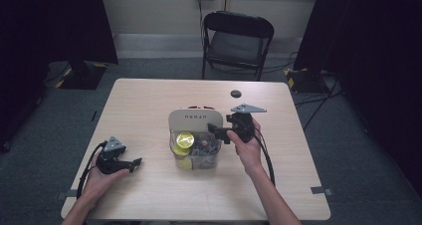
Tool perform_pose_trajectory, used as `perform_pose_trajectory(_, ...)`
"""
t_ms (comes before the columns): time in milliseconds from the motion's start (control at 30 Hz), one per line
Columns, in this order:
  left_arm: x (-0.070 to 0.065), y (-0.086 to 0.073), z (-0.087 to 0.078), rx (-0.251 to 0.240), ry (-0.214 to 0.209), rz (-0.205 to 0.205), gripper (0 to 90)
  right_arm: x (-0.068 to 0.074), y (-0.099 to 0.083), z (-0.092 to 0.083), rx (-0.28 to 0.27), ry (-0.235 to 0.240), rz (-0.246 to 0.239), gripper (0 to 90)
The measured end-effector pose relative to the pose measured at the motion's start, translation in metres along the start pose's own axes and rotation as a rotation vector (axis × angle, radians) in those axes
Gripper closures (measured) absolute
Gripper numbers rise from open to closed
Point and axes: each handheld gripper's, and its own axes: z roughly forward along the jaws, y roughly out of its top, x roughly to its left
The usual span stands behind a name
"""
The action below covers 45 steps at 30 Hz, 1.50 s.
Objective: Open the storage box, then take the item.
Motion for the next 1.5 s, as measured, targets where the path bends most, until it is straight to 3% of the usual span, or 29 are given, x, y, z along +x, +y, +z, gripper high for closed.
perform_pose_trajectory(200, -0.004, 0.004, -0.005, -0.058, -0.026, -0.006, 21.5, -0.002, -0.001, 0.002, 0.0, 0.016, 0.016, 14.1)
perform_pose_trajectory(300, -0.007, 0.007, -0.009, -0.084, -0.041, -0.006, 21.7, 0.0, 0.0, 0.001, 0.002, 0.003, -0.003, 14.3)
perform_pose_trajectory(733, -0.024, 0.021, -0.02, -0.135, -0.135, -0.031, 24.5, -0.004, 0.001, -0.004, 0.001, -0.003, 0.001, 14.2)
perform_pose_trajectory(833, -0.031, 0.026, -0.023, -0.148, -0.159, -0.007, 25.2, -0.005, 0.001, -0.004, 0.003, -0.005, -0.002, 14.1)
perform_pose_trajectory(1000, -0.04, 0.032, -0.027, -0.15, -0.183, 0.002, 25.6, -0.006, 0.001, -0.008, -0.004, -0.014, -0.001, 14.4)
perform_pose_trajectory(1200, -0.05, 0.045, -0.031, -0.192, -0.219, 0.005, 28.8, -0.008, 0.001, -0.008, -0.003, -0.012, -0.005, 14.3)
perform_pose_trajectory(1500, -0.063, 0.067, -0.033, -0.22, -0.239, 0.031, 29.6, -0.009, 0.001, -0.007, 0.0, -0.004, -0.005, 14.2)
